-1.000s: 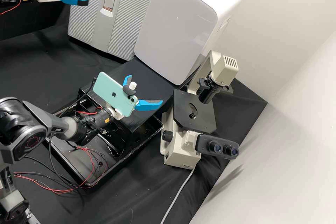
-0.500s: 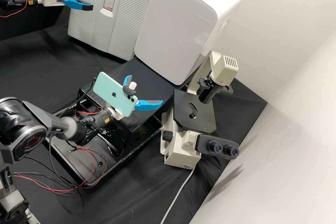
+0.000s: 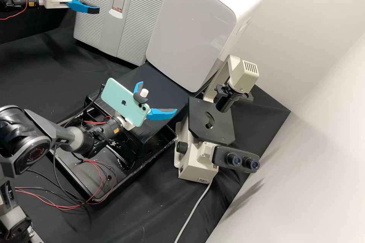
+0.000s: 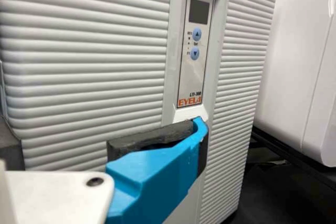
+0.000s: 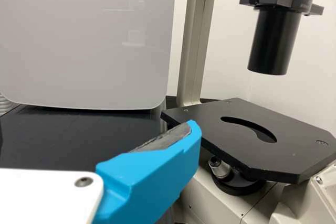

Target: Open the incubator door

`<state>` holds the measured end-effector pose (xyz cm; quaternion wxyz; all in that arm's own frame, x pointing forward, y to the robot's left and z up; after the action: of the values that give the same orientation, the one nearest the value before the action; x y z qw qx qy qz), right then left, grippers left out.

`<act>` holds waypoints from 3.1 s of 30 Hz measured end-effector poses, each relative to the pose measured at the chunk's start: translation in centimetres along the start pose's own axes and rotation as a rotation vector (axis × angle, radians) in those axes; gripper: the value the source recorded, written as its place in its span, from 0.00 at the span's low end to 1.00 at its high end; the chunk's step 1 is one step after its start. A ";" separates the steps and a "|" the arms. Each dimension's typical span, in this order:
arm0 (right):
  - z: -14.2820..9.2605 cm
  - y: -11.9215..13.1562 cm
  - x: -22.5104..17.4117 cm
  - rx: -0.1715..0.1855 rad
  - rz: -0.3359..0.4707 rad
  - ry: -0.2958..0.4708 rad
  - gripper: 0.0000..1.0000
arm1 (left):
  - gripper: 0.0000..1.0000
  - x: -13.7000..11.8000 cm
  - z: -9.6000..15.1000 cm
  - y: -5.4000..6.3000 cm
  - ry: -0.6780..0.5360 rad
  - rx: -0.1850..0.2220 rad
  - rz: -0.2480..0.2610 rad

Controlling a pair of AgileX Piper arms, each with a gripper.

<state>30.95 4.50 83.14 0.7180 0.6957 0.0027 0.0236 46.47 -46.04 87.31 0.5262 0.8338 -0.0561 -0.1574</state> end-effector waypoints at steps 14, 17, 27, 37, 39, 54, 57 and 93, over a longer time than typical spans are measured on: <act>0.0 0.0 0.0 0.000 0.000 0.000 1.00 | 0.00 -0.2 0.2 0.2 -0.001 0.001 0.003; 0.0 0.0 0.0 0.000 0.000 0.000 1.00 | 0.00 -0.2 0.2 0.2 -0.001 0.001 0.003; 0.0 0.0 0.0 0.000 0.000 0.000 1.00 | 0.00 -0.3 0.2 0.4 0.004 -0.008 0.011; 0.0 0.0 0.0 0.000 0.000 0.000 1.00 | 0.00 -0.5 0.1 0.6 0.035 -0.025 0.011; 0.0 0.0 0.0 0.000 0.000 0.000 1.00 | 0.00 -0.5 0.1 0.6 0.041 -0.028 0.011; 0.0 0.0 0.0 0.000 0.000 0.000 1.00 | 0.00 -0.7 -0.1 0.7 0.072 -0.069 0.029; 0.0 0.0 0.0 0.000 0.000 0.000 1.00 | 0.00 -0.8 -0.1 0.6 0.075 -0.075 0.027; 0.0 0.0 0.0 0.000 0.000 0.000 1.00 | 0.00 -2.4 0.8 0.7 0.092 -0.062 0.008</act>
<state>30.95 4.50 83.14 0.7180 0.6957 0.0027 0.0236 43.99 -46.38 88.12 0.5545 0.8232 -0.0306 -0.1185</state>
